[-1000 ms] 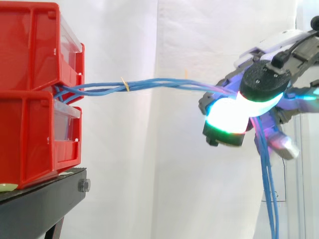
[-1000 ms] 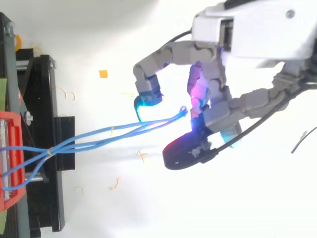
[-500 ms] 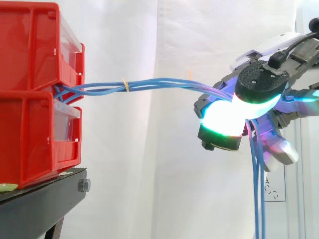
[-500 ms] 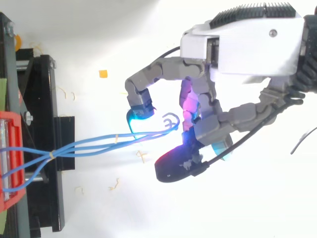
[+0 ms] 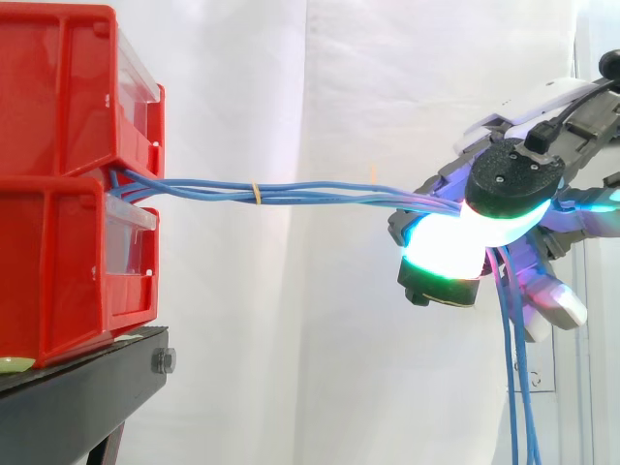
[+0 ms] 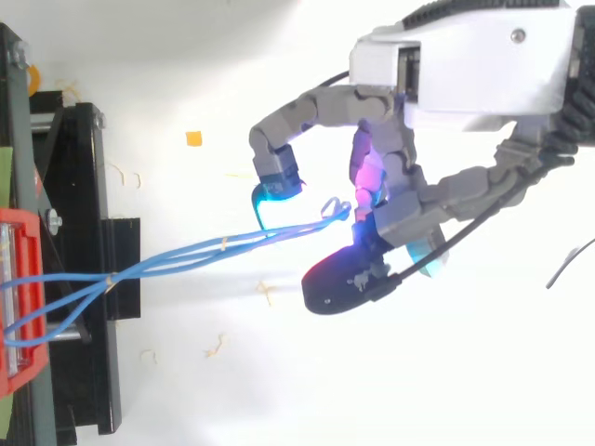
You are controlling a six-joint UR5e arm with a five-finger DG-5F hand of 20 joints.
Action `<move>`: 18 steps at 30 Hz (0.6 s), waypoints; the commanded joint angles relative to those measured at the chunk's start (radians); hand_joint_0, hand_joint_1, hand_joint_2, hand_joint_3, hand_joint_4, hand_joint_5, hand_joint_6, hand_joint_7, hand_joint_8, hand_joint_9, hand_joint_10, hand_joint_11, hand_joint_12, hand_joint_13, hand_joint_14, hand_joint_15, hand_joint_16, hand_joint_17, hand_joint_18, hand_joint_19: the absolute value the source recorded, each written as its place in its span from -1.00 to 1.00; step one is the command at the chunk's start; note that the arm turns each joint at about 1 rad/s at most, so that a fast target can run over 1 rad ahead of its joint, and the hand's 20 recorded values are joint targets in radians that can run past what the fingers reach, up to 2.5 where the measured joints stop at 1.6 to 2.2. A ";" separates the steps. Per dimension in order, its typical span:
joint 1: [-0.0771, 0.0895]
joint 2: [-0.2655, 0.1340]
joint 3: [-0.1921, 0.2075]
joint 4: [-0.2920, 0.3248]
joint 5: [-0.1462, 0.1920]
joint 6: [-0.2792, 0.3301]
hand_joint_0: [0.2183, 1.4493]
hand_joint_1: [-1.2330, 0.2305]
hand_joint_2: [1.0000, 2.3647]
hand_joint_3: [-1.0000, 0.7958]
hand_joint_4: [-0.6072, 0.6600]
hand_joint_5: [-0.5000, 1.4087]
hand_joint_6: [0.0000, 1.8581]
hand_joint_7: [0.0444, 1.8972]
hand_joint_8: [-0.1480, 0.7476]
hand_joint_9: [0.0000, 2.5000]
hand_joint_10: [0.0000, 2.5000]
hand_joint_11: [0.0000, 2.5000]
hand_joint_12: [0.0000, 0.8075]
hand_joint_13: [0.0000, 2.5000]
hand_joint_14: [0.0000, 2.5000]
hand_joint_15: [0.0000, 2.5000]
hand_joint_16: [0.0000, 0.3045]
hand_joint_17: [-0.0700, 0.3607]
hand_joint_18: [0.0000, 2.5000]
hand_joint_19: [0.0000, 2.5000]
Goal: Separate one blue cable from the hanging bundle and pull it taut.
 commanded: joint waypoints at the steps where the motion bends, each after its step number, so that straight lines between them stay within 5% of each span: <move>1: -0.005 0.000 0.000 -0.001 -0.002 0.010 -0.15 -0.43 -0.97 -0.15 0.05 -0.33 -0.46 0.29 -0.44 0.46 -0.99 -0.83 -0.41 -0.02 -0.99 -0.68 -0.68 -0.17 -0.31 -0.53; 18: -0.005 0.001 0.040 -0.024 0.006 0.005 -0.15 -0.43 -0.97 -0.15 0.04 -0.33 -0.46 0.30 -0.44 0.46 -0.99 -0.83 -0.41 -0.02 -0.99 -0.69 -0.68 -0.17 -0.30 -0.53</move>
